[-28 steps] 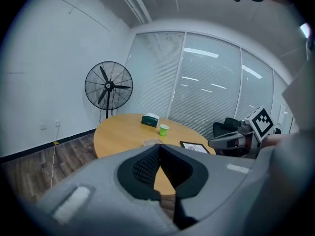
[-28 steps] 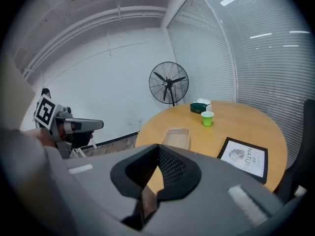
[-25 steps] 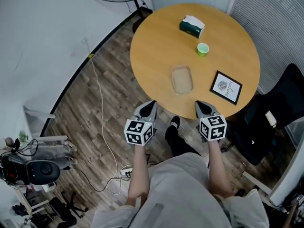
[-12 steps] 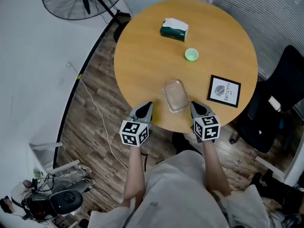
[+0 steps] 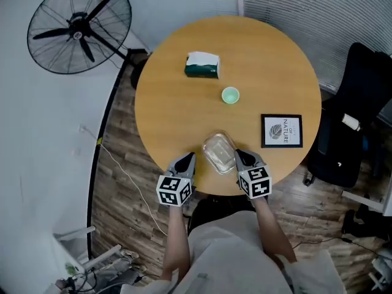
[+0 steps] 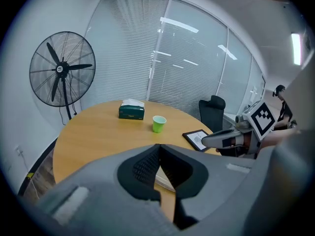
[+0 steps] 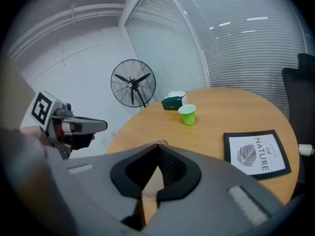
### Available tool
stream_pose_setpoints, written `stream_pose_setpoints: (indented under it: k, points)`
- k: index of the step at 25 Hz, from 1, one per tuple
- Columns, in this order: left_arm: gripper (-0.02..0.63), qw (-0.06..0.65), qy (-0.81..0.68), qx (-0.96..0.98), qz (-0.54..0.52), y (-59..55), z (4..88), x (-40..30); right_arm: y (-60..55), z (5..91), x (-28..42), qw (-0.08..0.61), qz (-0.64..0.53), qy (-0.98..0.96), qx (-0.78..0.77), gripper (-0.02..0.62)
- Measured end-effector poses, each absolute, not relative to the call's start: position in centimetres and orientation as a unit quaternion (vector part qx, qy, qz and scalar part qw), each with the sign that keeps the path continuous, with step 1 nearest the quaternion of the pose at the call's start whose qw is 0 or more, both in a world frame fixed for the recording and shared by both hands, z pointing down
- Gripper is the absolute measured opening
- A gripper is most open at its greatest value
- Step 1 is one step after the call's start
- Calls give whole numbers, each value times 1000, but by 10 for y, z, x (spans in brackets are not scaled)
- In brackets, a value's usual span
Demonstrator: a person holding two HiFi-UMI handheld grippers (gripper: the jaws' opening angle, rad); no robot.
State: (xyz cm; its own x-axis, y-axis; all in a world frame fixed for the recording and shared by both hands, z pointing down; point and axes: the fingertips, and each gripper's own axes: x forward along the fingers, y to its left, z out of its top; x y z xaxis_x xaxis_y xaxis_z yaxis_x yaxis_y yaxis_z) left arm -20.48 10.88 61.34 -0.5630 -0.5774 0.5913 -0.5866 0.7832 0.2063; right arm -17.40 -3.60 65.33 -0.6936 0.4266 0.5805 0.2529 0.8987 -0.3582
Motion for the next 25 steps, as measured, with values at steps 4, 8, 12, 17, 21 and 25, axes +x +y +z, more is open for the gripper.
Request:
stream_pose_setpoints:
  k: [4, 8, 12, 17, 21, 25]
  points:
    - [2, 337, -862, 379, 30, 89, 624, -221, -48, 656, -167, 346, 137, -918, -138, 2]
    - [2, 346, -833, 428, 55, 76, 636, -239, -65, 658, -162, 342, 151, -925, -72, 2]
    - [2, 360, -791, 485, 95, 65, 655, -250, -89, 670, -157, 330, 202, -921, 44, 2]
    - [2, 365, -747, 543, 116, 54, 670, -255, -83, 677, -138, 310, 252, -901, 171, 2]
    - [2, 367, -715, 581, 130, 48, 683, -254, -59, 683, -137, 307, 259, -892, 210, 2]
    - [2, 375, -687, 611, 116, 42, 689, -253, -40, 682, -132, 307, 250, -890, 227, 2]
